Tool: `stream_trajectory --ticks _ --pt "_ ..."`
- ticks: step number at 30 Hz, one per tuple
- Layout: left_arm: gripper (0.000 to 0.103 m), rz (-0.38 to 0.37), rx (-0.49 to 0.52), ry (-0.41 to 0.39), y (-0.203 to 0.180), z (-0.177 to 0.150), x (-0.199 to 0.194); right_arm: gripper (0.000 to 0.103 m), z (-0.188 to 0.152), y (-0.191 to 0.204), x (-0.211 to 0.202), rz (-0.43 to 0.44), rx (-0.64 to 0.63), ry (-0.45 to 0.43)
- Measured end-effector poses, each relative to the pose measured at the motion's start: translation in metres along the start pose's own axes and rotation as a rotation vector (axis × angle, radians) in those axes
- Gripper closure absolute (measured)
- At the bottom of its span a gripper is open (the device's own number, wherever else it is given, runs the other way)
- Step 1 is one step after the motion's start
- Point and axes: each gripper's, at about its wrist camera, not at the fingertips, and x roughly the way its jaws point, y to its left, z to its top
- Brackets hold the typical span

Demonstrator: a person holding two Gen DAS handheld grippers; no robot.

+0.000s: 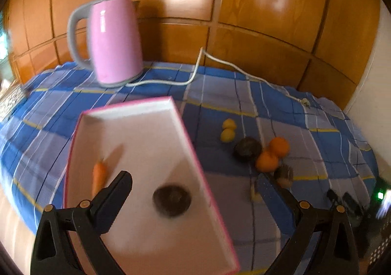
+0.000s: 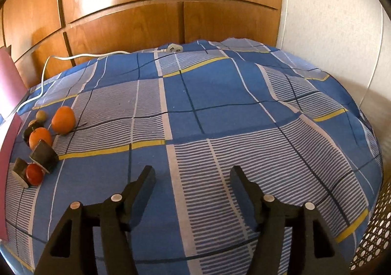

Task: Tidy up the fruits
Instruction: 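Move the left gripper to the yellow potatoes and grasp one, then carry the yellow potato with the left gripper into the tray and release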

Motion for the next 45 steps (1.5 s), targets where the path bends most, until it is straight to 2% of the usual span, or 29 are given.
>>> stream_trajectory --ticks 2,9,14,20,21,26,27,31,35,38,42,45 --pt "0.002 -0.016 0.012 0.016 -0.007 0.014 0.012 0.034 -0.001 0.001 0.001 0.000 -0.003 -0.010" --pt "0.027 -0.058 0.071 0.086 -0.028 0.053 0.061 0.030 -0.002 0.000 0.002 0.021 0.001 -0.015" --pt "0.033 -0.084 0.073 0.164 -0.041 0.072 0.105 0.030 -0.003 0.000 0.002 0.023 -0.002 -0.021" --pt "0.050 -0.063 0.130 0.248 -0.058 0.078 0.151 0.027 -0.002 0.000 0.002 0.035 -0.003 -0.020" --pt "0.057 -0.056 0.142 0.266 -0.060 0.077 0.159 0.026 -0.002 0.000 0.002 0.037 -0.004 -0.019" --pt "0.069 -0.081 0.128 0.342 -0.059 0.074 0.187 0.024 -0.002 0.001 0.003 0.043 -0.009 -0.019" --pt "0.076 -0.095 0.121 0.330 -0.059 0.074 0.186 0.023 -0.002 0.001 0.003 0.044 -0.010 -0.019" --pt "0.076 -0.120 0.100 0.278 -0.057 0.074 0.175 0.022 -0.002 0.001 0.004 0.047 -0.014 -0.019" --pt "0.076 -0.137 0.004 0.200 -0.041 0.076 0.148 0.022 -0.002 -0.001 0.003 0.061 -0.001 -0.022" --pt "0.076 -0.102 -0.044 0.127 -0.027 0.078 0.120 0.022 -0.002 -0.011 0.001 0.087 0.068 -0.032" --pt "0.076 -0.010 -0.112 0.015 0.005 0.071 0.077 0.022 -0.002 -0.014 0.000 0.055 0.104 -0.036" --pt "0.076 0.057 -0.194 -0.023 0.035 0.060 0.061 0.022 -0.002 -0.015 -0.001 0.019 0.124 -0.038"
